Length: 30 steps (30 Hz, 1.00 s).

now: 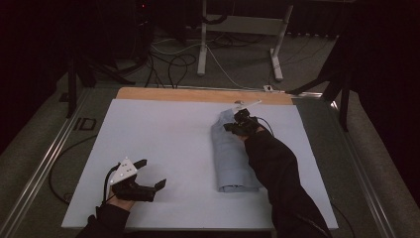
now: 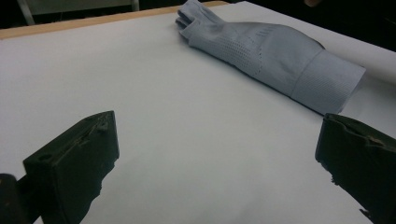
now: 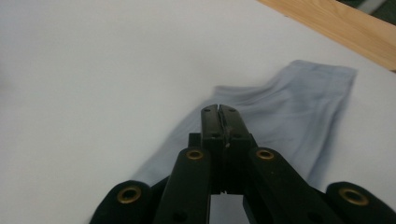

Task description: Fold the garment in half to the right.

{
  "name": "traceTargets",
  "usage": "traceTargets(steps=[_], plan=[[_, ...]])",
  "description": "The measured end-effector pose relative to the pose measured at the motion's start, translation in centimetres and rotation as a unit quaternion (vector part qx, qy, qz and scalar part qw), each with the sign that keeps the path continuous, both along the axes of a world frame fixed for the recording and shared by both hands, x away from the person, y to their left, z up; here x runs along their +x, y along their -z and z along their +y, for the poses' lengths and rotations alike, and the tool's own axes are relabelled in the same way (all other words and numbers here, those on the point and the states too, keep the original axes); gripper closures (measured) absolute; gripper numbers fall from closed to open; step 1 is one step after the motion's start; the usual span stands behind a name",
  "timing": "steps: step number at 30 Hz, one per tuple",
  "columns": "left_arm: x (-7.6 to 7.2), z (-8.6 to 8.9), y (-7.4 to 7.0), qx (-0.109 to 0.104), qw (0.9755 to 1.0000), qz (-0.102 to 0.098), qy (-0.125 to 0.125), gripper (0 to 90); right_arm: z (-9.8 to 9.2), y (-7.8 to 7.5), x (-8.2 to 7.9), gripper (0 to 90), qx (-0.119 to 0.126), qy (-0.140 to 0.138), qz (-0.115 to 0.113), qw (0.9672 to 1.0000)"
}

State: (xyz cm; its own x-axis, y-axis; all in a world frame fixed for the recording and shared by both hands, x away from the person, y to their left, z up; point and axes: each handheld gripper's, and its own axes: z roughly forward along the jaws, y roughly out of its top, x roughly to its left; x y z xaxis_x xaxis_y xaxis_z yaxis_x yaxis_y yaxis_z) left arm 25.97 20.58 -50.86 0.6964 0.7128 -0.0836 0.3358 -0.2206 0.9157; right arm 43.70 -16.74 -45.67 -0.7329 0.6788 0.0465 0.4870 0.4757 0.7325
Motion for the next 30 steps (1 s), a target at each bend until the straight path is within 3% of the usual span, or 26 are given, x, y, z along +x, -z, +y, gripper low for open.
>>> traceTargets(steps=[6, 7, 9, 15, 22, 30], plan=[[0.0, 0.1, -0.1, 0.003, 1.0000, -0.001, -0.001, 0.3, 0.0, -0.1, -3.3, 90.0, -0.001, -0.028, -0.008, 0.9996], [0.0, 0.1, -0.2, 0.005, 1.0000, -0.003, -0.002, 0.3, 0.0, -0.1, -4.8, 90.0, -0.001, -0.041, -0.008, 0.9991], [0.0, 0.1, -0.2, 0.007, 1.0000, -0.002, -0.002, 0.3, 0.0, -0.2, -6.0, 90.0, 0.000, -0.054, -0.012, 0.9985], [0.0, 0.1, 0.0, 0.012, 0.9999, 0.000, -0.002, 0.3, 0.3, 0.5, -9.1, 90.0, -0.017, -0.082, -0.015, 0.9964], [0.0, 0.1, 0.1, 0.013, 0.9999, 0.000, -0.001, 0.3, 0.1, 2.0, -11.5, 90.0, -0.015, -0.097, -0.005, 0.9952], [0.0, 0.1, 0.1, 0.010, 0.9999, 0.001, -0.003, 0.4, -0.3, 4.8, -12.6, 90.0, -0.025, -0.097, 0.015, 0.9949]])
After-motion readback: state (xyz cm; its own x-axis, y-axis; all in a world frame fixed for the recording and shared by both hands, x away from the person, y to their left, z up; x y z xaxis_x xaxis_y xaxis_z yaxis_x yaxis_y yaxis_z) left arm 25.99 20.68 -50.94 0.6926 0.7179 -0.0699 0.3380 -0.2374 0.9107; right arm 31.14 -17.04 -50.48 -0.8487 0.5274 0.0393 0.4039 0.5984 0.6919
